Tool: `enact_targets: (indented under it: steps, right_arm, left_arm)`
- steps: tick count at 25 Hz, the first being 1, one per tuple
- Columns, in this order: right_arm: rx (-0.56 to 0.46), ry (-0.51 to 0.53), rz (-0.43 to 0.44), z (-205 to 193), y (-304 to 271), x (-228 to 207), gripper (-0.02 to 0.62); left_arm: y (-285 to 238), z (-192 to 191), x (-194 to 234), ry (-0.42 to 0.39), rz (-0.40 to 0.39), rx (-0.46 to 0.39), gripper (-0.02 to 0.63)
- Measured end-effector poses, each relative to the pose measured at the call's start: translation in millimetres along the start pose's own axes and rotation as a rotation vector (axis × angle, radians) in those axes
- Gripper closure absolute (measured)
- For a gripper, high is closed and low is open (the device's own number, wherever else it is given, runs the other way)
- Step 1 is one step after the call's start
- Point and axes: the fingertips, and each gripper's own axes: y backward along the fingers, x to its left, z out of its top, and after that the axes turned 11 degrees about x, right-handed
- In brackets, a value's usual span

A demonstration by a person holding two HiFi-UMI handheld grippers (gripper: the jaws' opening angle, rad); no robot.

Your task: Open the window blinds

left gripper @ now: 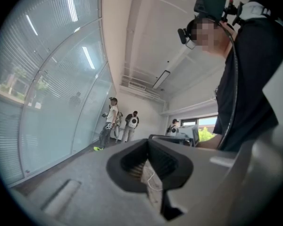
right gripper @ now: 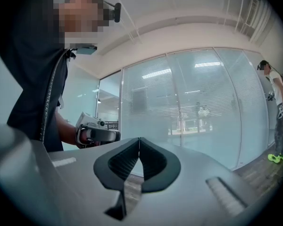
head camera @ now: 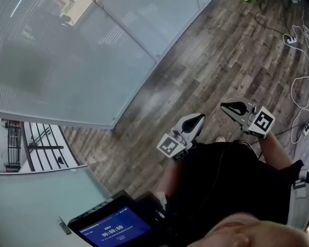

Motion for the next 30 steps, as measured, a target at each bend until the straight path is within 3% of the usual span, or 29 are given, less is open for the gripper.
enact_targets:
  steps: [5, 15, 30]
  right_arm:
    - [0.044, 0.013, -0.001, -12, -5, -3, 0.589]
    - [0.025, 0.006, 0.022, -8, -15, -3, 0.589]
    - [0.004, -0.010, -0.014, 16, -84, -29, 0.589]
  left_arm:
    - [0, 1, 3, 0.013, -0.009, -0.008, 0.604]
    - [-3, 0, 12, 0.004, -0.013, 0.006, 0.604]
    - [19, 19, 81, -0.030, -0.067, 0.026, 0.604]
